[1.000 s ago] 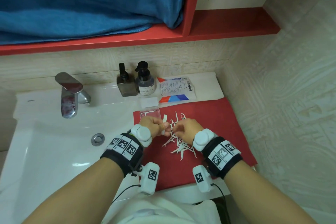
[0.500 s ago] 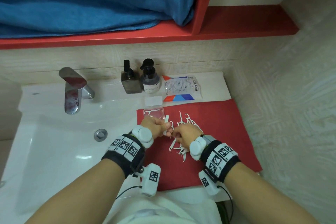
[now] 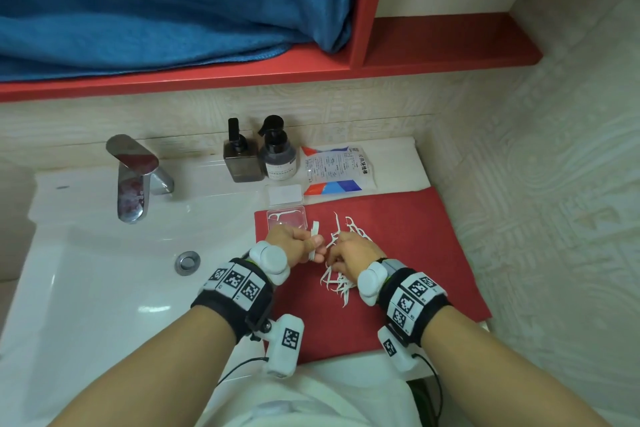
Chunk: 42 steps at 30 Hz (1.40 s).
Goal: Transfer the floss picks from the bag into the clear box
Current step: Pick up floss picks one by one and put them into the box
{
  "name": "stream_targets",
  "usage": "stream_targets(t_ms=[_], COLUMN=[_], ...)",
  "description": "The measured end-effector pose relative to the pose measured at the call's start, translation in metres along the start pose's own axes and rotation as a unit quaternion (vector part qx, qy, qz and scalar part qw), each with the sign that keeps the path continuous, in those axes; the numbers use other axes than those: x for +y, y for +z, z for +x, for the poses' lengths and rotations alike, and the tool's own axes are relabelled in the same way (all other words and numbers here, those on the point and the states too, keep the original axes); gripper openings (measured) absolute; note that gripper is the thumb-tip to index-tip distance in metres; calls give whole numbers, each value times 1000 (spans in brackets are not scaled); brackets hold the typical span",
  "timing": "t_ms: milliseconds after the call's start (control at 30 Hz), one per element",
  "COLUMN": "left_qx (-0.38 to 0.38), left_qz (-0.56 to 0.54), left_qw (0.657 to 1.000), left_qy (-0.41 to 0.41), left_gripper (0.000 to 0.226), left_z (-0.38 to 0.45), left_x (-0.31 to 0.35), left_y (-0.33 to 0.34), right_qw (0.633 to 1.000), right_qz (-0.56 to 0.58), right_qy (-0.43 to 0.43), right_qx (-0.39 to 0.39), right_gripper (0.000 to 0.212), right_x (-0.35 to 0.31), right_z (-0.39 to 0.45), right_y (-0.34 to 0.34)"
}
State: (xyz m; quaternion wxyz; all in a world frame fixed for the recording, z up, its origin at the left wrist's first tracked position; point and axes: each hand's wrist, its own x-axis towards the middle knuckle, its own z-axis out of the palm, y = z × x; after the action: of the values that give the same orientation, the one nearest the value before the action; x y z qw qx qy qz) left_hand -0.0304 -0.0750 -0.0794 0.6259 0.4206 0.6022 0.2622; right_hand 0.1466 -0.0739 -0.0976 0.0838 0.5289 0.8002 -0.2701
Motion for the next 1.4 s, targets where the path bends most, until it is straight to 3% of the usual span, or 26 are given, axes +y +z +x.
stream_targets(t_ms=[567,867,1000,1200,1400], left_qx=[15,2,-43,-146,-203], left_qz=[25,43,82,78,-76], left_qw=[1000,999,996,986,976], left_qy=[-9,-7,8,36,15], left_gripper=[19,19,20,16,31], left_z=[-2,-7,-7,-11,-15], left_x=[-9,-17,-16,-13,-6], left_y=[8,16,18,19,24], right_qw=[991,973,960,934,895], right_qz=[113,195,234,274,337], right_qy=[-15,9,3,-19,-5], right_qx=[77,121,152,230,293], right_gripper=[7,21,9,9,14], right_x=[2,4,4,3,0], right_z=[-28,-45,-50,-52,-57], right_y=[-15,-13,-17,-20,-25])
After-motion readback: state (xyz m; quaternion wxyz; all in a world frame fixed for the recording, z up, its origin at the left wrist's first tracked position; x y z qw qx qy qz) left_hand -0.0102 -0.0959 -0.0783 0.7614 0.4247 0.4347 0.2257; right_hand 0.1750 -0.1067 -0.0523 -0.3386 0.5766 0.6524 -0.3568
